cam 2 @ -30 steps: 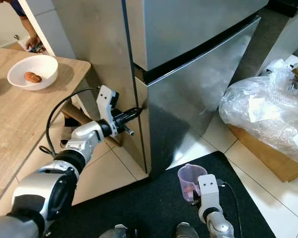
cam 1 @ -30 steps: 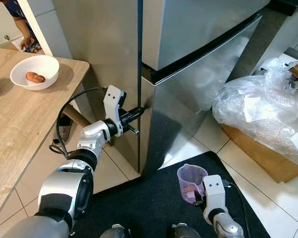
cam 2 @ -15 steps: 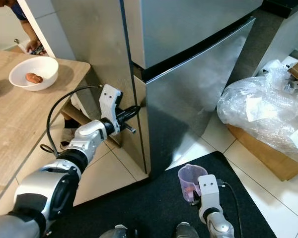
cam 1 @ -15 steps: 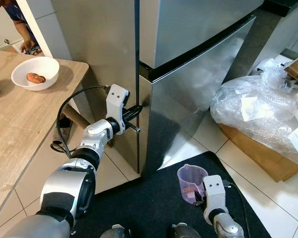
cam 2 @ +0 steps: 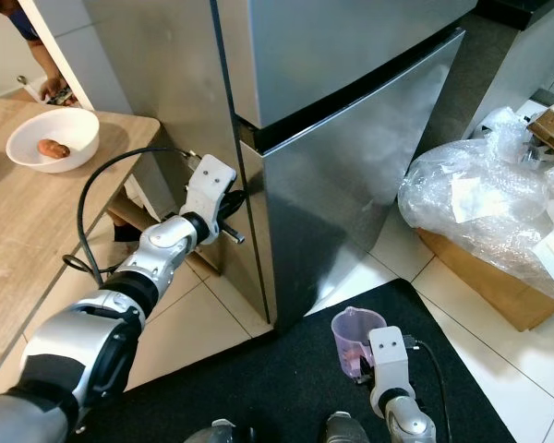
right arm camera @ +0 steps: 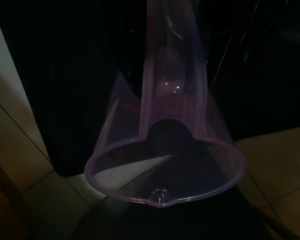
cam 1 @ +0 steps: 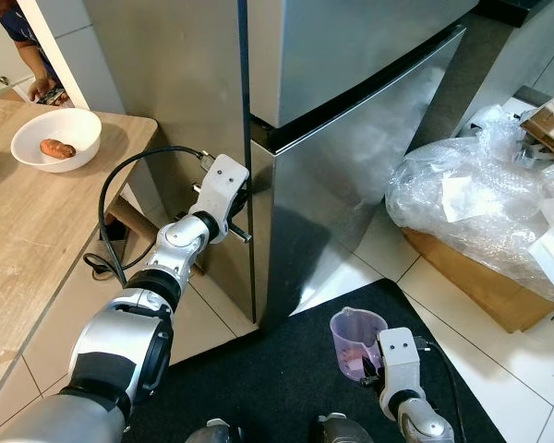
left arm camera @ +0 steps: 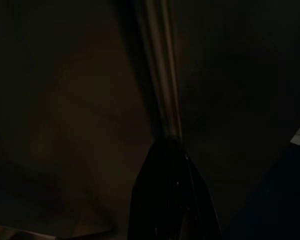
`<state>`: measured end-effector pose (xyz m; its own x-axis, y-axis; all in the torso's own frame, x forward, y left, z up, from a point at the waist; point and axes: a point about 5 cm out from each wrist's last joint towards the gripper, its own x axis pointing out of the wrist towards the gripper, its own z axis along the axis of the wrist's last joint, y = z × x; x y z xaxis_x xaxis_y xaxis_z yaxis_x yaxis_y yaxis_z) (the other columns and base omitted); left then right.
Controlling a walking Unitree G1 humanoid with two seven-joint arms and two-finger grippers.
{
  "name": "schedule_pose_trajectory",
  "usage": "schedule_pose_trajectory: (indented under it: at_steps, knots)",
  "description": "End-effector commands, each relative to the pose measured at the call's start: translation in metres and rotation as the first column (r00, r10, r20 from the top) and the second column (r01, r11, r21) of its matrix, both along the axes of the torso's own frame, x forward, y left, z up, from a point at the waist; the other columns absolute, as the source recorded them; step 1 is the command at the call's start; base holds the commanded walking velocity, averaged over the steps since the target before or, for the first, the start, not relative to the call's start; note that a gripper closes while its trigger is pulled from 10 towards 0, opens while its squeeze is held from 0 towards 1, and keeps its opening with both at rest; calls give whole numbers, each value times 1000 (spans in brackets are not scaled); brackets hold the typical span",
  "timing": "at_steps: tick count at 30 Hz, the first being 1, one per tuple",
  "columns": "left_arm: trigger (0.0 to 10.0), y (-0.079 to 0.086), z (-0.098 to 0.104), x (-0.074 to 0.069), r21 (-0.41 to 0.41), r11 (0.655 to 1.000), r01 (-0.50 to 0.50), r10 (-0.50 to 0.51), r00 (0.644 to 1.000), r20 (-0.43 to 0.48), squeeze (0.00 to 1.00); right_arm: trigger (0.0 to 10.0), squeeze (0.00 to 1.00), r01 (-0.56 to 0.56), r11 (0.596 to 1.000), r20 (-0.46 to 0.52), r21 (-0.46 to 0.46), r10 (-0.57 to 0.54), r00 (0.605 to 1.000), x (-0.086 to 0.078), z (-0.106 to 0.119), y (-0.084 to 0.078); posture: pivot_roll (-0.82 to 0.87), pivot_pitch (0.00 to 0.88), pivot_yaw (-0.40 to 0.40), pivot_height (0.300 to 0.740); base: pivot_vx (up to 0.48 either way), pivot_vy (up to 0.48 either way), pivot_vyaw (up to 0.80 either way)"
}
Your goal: Restocking fridge
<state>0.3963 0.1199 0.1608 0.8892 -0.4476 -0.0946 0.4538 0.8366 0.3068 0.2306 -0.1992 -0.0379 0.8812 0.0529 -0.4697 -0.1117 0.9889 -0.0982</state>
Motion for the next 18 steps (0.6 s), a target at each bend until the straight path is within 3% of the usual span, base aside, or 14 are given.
schedule_pose_trajectory:
  at_steps: [1,8,12,14,16,18]
  knots:
    - [10000,6,11,5,-4,998,-70,71,997,41,0,10000,0,8,1000,-7,-2,-8,1000,-6,-3,-3,-180,192,50,740,0,0,0]
    - [10000,7,12,7,2,993,-118,118,992,52,0,10000,0,16,1000,-8,-1,-16,1000,-8,-4,-4,-172,209,55,740,0,0,0]
    - [10000,9,12,7,-62,990,-129,131,991,23,0,10000,0,24,1000,-6,5,-23,1000,-9,-4,-4,-169,217,55,740,0,0,0]
    - [10000,6,13,7,-163,981,-103,103,995,-9,0,10000,0,25,1000,-5,6,-25,1000,-8,-4,-4,-166,224,53,740,0,0,0]
    - [10000,4,14,7,-209,974,-86,84,996,-19,0,10000,0,25,1000,-4,6,-25,1000,-8,-4,-4,-166,225,52,740,0,0,0]
    - [10000,-5,15,4,-354,935,3,-17,999,-37,0,10000,0,27,1000,-2,5,-27,1000,-7,-3,-5,-166,229,50,740,0,0,0]
